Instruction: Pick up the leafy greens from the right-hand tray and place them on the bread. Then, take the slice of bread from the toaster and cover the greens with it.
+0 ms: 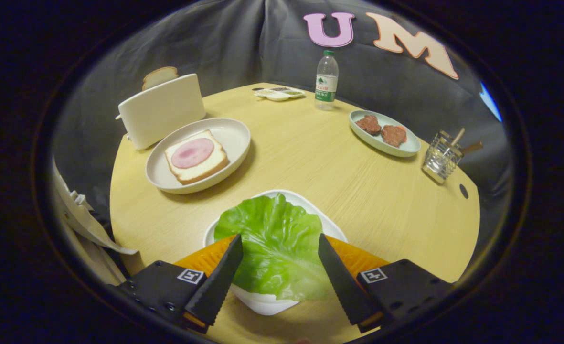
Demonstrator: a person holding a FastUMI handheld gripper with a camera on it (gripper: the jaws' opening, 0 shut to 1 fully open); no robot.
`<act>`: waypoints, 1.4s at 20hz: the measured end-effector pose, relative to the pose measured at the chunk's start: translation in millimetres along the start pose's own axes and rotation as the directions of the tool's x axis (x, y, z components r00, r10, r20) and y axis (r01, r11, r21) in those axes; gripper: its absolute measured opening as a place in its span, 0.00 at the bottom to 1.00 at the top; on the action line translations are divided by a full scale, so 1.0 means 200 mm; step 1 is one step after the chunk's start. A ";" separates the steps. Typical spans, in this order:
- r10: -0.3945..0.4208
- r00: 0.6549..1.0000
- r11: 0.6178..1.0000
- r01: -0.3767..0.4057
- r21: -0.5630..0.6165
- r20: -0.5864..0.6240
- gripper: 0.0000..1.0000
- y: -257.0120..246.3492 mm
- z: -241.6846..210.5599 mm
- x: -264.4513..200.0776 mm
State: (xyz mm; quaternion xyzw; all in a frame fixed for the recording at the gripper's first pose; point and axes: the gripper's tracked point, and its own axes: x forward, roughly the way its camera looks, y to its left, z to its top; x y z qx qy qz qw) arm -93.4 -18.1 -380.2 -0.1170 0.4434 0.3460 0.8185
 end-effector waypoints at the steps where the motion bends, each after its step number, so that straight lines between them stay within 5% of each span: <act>1: 0.001 1.000 1.000 -0.001 0.014 -0.006 1.00 0.00 -0.01 0.01; 8: -0.010 0.999 0.999 0.012 0.052 -0.031 0.96 0.02 -0.02 0.02; 19: -0.078 0.994 0.996 0.081 0.027 -0.078 0.04 0.07 -0.01 -0.01; 28: -0.109 0.994 0.992 0.109 0.060 0.007 0.04 0.19 0.24 -0.16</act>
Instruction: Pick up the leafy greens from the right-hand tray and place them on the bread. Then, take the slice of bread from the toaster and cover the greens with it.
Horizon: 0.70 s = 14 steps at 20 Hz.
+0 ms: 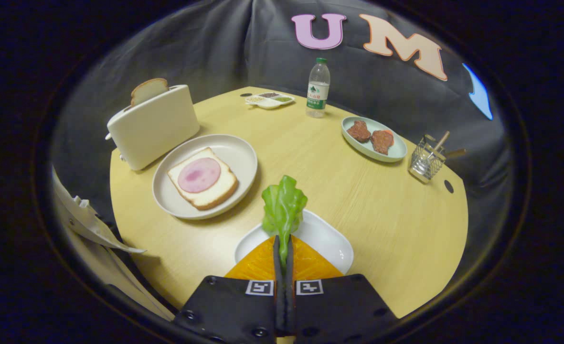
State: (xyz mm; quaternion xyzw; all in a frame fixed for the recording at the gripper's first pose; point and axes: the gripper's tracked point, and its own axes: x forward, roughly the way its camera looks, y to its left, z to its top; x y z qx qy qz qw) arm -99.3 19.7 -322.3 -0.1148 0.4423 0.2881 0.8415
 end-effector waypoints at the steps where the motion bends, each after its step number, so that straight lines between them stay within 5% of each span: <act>1: 0.001 1.000 1.000 -0.001 -0.001 0.009 0.04 0.03 0.03 -0.01; 14: 0.077 0.996 0.993 -0.072 -0.094 0.049 0.04 0.40 0.32 0.01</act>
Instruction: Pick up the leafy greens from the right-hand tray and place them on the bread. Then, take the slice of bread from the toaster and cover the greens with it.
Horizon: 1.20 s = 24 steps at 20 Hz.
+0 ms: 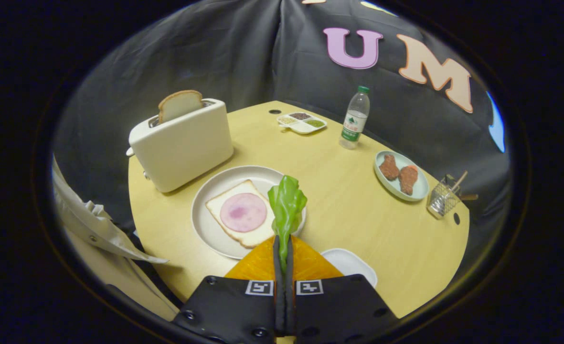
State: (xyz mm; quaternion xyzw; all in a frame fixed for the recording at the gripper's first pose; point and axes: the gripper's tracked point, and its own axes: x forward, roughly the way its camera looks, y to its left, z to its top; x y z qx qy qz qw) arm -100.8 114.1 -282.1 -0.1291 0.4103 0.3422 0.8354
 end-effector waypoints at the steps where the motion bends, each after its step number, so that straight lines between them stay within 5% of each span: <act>1: 0.012 1.000 1.000 -0.012 -0.008 0.001 0.04 0.04 0.02 0.02; 19: 0.195 0.979 0.977 -0.199 -0.077 -0.059 0.06 0.50 0.18 0.30; 24: 0.192 0.976 0.975 -0.201 -0.092 -0.099 0.10 0.51 0.14 0.38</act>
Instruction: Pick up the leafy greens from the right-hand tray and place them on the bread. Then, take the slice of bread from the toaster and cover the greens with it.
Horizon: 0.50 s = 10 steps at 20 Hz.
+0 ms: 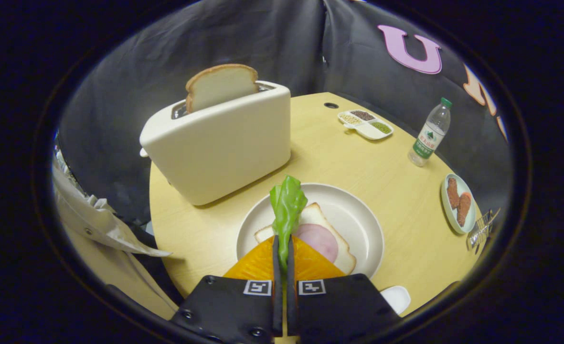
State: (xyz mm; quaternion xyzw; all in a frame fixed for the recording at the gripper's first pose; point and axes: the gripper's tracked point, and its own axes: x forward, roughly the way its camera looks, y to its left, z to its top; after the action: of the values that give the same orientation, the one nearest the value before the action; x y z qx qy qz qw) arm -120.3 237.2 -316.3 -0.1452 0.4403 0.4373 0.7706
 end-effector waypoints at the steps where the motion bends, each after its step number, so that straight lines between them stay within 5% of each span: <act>1: -0.001 1.000 1.000 0.001 0.004 -0.004 0.13 -0.01 0.00 0.01; 3: -0.025 1.000 1.000 0.024 -0.005 -0.018 0.13 -0.06 -0.01 0.03; 5: -0.055 0.998 0.998 0.054 -0.019 -0.036 0.28 -0.11 -0.04 0.05; 10: -0.063 0.995 0.997 0.060 -0.039 -0.077 0.37 -0.12 -0.10 0.06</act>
State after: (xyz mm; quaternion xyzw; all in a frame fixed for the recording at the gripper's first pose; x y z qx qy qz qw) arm -108.7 218.8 -341.5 -0.1899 0.4575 0.4151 0.7631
